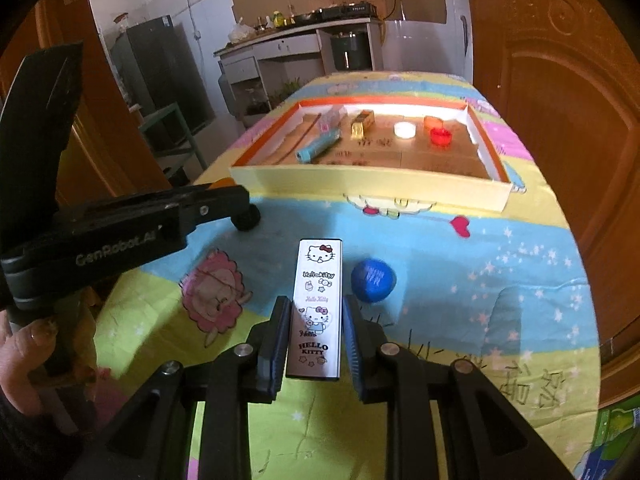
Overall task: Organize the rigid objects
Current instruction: 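Carry the orange cap and Hello Kitty box into the box tray and open both tools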
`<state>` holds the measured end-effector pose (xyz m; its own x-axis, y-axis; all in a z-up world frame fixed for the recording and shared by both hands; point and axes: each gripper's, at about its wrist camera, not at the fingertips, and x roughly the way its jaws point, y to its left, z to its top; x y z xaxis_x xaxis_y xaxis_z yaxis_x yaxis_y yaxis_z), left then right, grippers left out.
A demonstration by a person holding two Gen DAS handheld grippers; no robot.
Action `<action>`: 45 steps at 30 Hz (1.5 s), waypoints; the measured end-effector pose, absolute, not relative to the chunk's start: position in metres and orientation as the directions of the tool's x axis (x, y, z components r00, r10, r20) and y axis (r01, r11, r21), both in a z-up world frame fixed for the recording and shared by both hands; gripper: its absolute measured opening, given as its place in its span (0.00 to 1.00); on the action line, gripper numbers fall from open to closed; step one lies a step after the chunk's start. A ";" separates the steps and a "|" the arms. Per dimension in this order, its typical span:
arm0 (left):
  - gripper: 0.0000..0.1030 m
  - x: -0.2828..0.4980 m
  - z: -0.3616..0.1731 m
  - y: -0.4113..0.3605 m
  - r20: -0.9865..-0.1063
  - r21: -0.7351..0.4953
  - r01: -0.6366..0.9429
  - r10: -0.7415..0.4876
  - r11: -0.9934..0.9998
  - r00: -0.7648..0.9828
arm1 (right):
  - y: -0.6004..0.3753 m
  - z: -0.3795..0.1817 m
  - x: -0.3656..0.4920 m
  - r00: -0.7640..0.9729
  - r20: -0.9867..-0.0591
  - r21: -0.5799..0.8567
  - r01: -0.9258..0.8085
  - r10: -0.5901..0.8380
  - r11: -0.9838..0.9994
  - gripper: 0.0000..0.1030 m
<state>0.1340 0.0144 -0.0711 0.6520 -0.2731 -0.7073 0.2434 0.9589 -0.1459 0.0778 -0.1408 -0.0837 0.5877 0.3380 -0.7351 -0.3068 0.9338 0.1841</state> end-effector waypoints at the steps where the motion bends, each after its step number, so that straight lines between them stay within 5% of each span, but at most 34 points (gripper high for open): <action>1: 0.30 0.133 -0.067 0.015 -0.704 -0.142 0.245 -0.272 0.959 0.656 | -0.142 -0.080 0.078 0.594 -0.731 0.180 -0.307 0.336 0.934 0.26; 21: 0.30 0.192 -0.014 -0.023 -0.689 -0.117 0.267 -0.272 0.957 0.671 | -0.192 -0.001 0.160 0.691 -0.680 0.125 -0.220 0.245 0.967 0.26; 45: 0.30 0.306 -0.064 -0.042 -0.776 -0.145 0.206 -0.240 0.968 0.584 | -0.193 -0.062 0.284 0.547 -0.804 0.152 -0.191 0.233 0.970 0.26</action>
